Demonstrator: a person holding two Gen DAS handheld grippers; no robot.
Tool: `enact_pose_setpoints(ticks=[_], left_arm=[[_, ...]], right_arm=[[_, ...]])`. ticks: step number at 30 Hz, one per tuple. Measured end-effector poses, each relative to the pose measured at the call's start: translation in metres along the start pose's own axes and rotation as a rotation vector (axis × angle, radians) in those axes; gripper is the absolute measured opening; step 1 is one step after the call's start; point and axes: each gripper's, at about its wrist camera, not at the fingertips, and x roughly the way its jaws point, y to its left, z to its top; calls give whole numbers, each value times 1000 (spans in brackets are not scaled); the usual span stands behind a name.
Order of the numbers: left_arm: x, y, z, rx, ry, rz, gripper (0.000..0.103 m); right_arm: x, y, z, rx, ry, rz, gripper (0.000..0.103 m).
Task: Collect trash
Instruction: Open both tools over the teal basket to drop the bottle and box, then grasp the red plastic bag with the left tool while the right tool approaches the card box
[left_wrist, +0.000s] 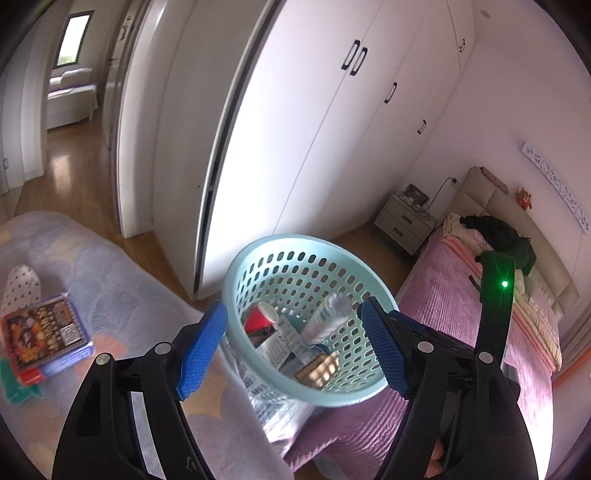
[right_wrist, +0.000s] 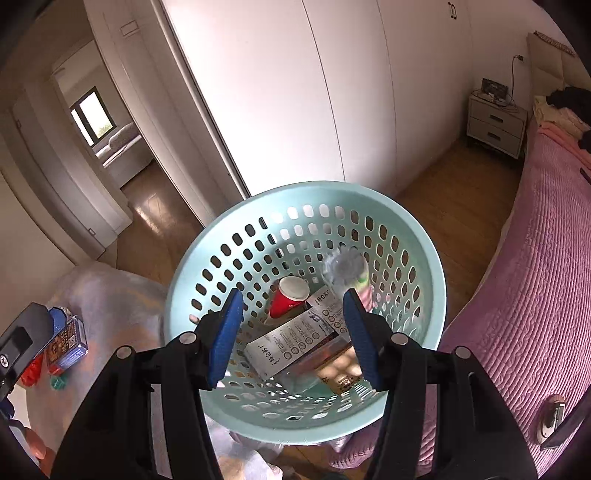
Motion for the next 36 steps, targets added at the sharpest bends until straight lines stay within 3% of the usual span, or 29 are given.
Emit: enact_pose_setpoints(ticks=[11, 17, 19, 23, 29, 32, 36], left_arm=[[-100, 50, -9, -45, -157, 83, 74], [-155, 102, -8, -62, -244, 237, 74], [-167, 121, -6, -83, -256, 285, 78], [-194, 179, -5, -143, -285, 417, 89], [-211, 264, -1, -234, -274, 575, 90], [-211, 300, -8, -267, -254, 583, 90], [-203, 331, -15, -314, -220, 524, 90]], right_arm=[[-37, 74, -11, -152, -48, 80, 53], [-54, 134, -18, -264, -81, 152, 53], [-55, 158, -24, -307, -81, 183, 53], [-44, 200, -35, -362, -39, 240, 53], [-17, 244, -51, -368, 42, 278, 59], [-3, 257, -57, -337, 96, 293, 65], [15, 269, -61, -267, 155, 310, 74]])
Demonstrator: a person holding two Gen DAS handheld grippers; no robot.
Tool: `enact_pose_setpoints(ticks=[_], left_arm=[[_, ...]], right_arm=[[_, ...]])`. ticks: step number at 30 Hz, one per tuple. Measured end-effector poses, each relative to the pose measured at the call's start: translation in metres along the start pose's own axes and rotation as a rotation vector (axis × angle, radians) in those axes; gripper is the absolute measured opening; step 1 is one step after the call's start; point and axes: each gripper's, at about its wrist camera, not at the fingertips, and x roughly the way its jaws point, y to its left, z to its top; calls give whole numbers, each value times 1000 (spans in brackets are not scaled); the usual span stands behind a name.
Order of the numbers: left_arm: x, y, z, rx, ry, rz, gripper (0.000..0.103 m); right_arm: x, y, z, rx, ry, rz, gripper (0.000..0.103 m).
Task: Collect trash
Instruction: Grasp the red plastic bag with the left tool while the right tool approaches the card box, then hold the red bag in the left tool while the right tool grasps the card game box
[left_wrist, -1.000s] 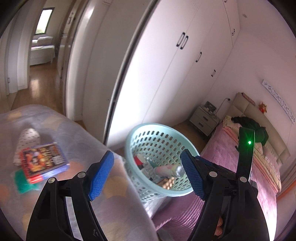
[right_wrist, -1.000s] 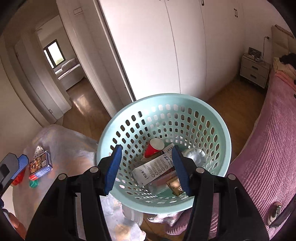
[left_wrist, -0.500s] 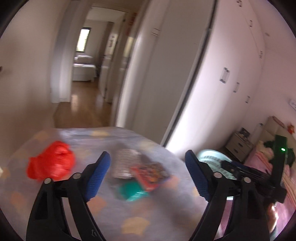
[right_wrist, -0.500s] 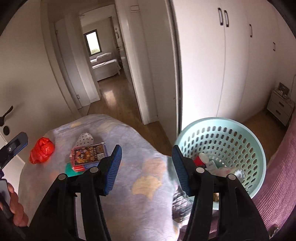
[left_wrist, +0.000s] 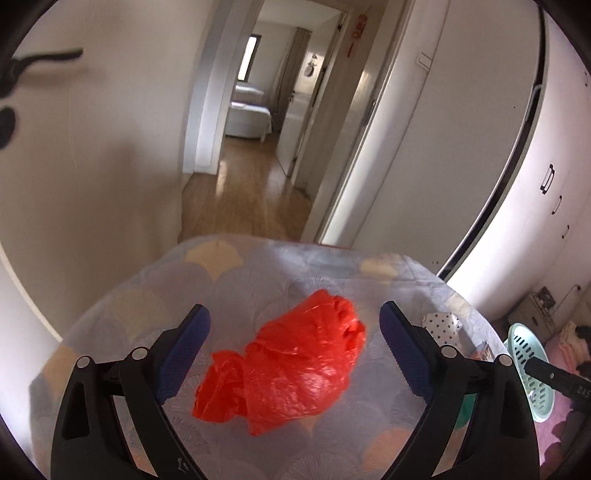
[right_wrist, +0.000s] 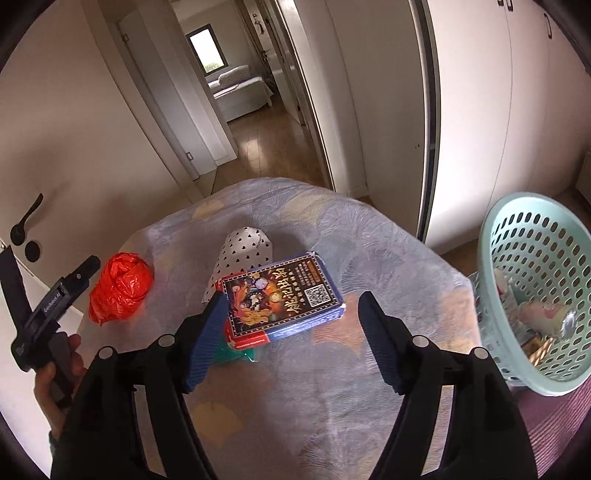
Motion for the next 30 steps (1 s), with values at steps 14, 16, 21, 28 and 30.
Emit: enact_pose_setpoints(ticks=[14, 16, 21, 28, 30], left_arm=[[24, 15, -18, -36, 139, -148, 63], [22, 15, -19, -28, 128, -147, 57], [21, 7, -23, 12, 113, -142, 47], [12, -15, -29, 131, 52, -95, 41], [10, -12, -28, 118, 47, -95, 41]], right_arm=[[42, -3, 2, 337, 73, -72, 85], [42, -5, -3, 372, 81, -70, 85], [54, 1, -4, 415, 93, -69, 85], [66, 14, 3, 376, 68, -135, 85], [65, 17, 1, 324, 70, -142, 80]])
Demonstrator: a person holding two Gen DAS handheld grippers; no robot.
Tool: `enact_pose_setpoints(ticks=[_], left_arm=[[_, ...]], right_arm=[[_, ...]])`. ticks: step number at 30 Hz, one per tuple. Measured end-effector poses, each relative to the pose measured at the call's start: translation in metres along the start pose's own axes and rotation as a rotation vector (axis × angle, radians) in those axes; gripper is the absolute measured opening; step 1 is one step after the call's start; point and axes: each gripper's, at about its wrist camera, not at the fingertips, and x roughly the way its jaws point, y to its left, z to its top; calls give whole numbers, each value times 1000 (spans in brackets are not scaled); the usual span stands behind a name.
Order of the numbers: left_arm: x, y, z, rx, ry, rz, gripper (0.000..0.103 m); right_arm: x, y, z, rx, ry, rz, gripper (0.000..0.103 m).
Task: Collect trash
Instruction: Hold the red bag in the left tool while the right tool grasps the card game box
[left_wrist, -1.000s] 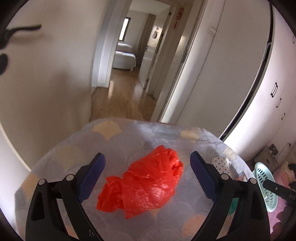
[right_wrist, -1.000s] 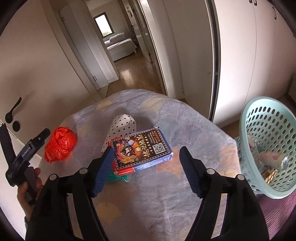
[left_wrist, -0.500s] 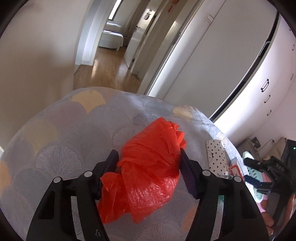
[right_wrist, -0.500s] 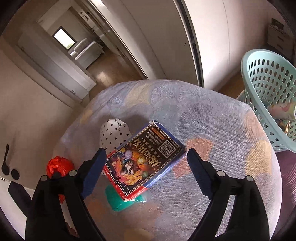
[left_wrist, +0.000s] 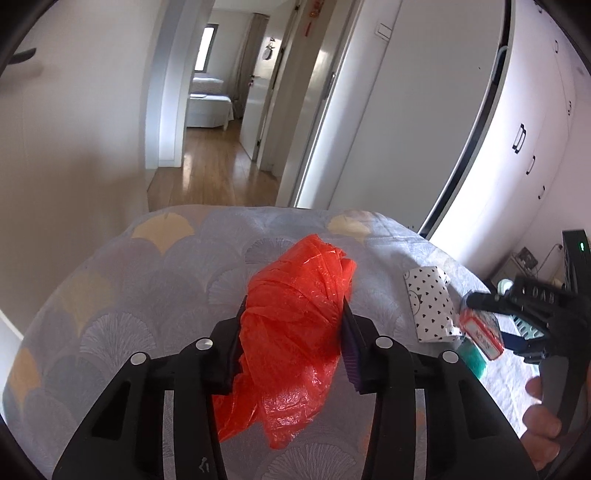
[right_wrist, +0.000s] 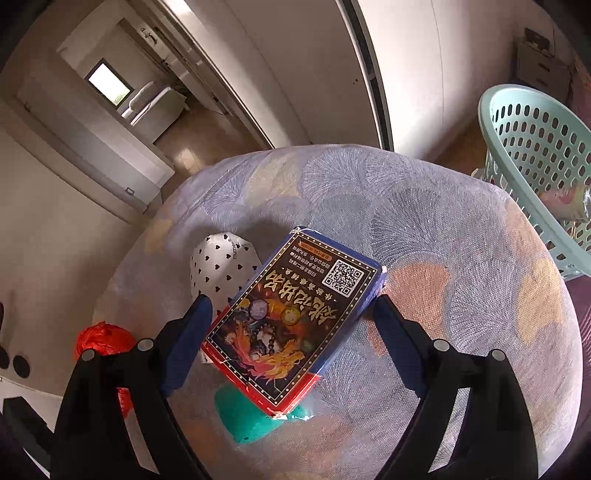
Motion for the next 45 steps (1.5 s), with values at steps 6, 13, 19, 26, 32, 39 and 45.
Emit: enact_pose_setpoints(ticks=[6, 13, 19, 26, 32, 39, 45], left_arm=[[-4, 1, 0, -11, -13, 2, 41], [-14, -21, -5, 26, -12, 50, 40], [-44, -55, -22, 30, -11, 22, 40], [-68, -73, -59, -65, -1, -42, 40], [-74, -79, -79, -72, -27, -9, 40], [-78, -82, -85, -44, -78, 10, 40], [-78, -74, -83, -69, -78, -41, 42]], right_arm=[[-8, 1, -14, -179, 11, -2, 54], [-29, -19, -24, -272, 31, 83, 18], [-46, -46, -35, -332, 35, 147, 9], [-69, -78, -45, -373, 38, 208, 9], [-70, -82, -35, -268, 32, 267, 21], [-59, -39, -32, -240, -23, 203, 74], [-20, -5, -31, -212, -5, 71, 74]])
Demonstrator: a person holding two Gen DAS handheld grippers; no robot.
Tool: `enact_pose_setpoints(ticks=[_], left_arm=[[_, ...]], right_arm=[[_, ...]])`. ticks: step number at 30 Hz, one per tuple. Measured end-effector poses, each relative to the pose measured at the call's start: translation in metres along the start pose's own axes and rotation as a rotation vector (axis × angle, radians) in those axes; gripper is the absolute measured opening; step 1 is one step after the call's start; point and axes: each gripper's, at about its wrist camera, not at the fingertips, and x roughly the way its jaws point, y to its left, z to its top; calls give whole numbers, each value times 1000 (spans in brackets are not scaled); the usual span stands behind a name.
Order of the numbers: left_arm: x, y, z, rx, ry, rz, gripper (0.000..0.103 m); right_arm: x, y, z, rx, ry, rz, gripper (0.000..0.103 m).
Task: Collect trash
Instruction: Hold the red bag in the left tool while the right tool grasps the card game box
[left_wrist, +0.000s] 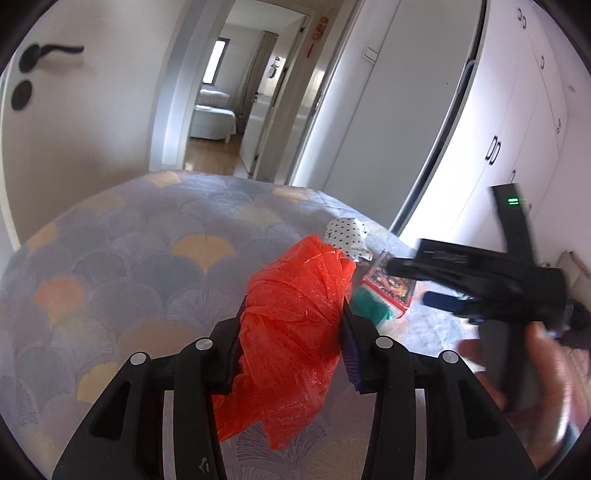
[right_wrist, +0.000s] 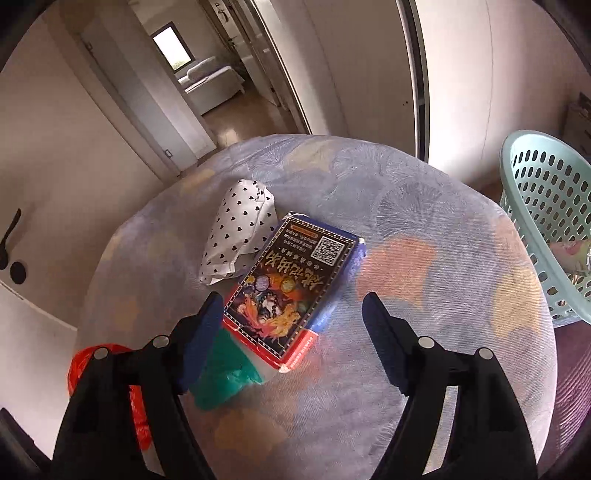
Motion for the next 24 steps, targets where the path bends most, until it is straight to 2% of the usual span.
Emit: enact_pose_setpoints(ticks=[4, 9, 11, 17, 20, 24], left_arm=[[2, 7, 0, -41, 7, -40, 42], [3, 4, -1, -28, 8, -43, 42], [3, 5, -1, -28, 9, -45, 42], [2, 9, -1, -41, 10, -49, 42], [3, 9, -2, -42, 11, -49, 42], [4, 8, -3, -36, 12, -47, 42]], right_arm=[[9, 14, -1, -17, -24, -75, 82], [14, 19, -3, -65, -45, -133, 81], [13, 20, -5, -101, -48, -163, 75], [0, 9, -15, -158, -18, -114, 69], [-14, -4, -25, -218, 15, -7, 68], [-35, -25, -35, -313, 36, 73, 68]])
